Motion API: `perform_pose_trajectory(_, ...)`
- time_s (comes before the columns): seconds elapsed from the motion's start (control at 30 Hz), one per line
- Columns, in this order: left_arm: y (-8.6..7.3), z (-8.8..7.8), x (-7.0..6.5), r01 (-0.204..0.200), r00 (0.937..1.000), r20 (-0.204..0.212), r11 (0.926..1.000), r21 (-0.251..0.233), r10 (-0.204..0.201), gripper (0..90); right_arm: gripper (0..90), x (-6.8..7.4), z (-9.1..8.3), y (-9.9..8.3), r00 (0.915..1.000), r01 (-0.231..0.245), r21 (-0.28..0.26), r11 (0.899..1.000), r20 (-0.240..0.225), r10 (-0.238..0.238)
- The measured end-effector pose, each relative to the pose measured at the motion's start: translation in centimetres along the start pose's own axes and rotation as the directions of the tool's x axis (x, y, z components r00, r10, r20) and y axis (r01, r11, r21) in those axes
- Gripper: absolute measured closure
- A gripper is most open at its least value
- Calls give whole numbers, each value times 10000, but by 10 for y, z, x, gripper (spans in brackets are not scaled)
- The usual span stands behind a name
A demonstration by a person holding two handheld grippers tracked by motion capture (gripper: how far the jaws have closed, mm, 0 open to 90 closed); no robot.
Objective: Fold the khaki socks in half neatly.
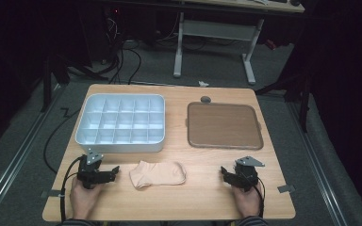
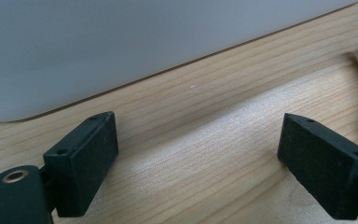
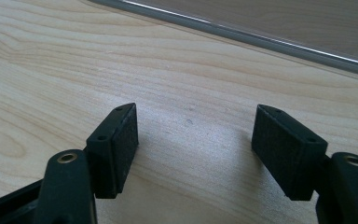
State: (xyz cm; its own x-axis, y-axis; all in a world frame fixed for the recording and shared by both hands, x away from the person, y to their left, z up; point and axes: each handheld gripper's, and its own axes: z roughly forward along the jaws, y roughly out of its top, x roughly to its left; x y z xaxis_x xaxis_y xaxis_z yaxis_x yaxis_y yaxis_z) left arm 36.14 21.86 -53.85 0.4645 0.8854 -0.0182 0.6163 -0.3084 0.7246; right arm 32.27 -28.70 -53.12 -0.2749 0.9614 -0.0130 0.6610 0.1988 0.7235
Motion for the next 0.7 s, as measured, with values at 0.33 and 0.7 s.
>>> perform_pose_trajectory(0.33, 0, 0, 0, -6, 10000, -3, 10000, 6, 6, 125, 316, 0, 0, 0, 10000, -7, -1, 10000, -4, 7)
perform_pose_trajectory(0.7, 0, -1, -1, 91, 9999, -114, 9999, -104, -92, 173, 317, 0, 0, 0, 10000, -15, -4, 10000, -12, 15)
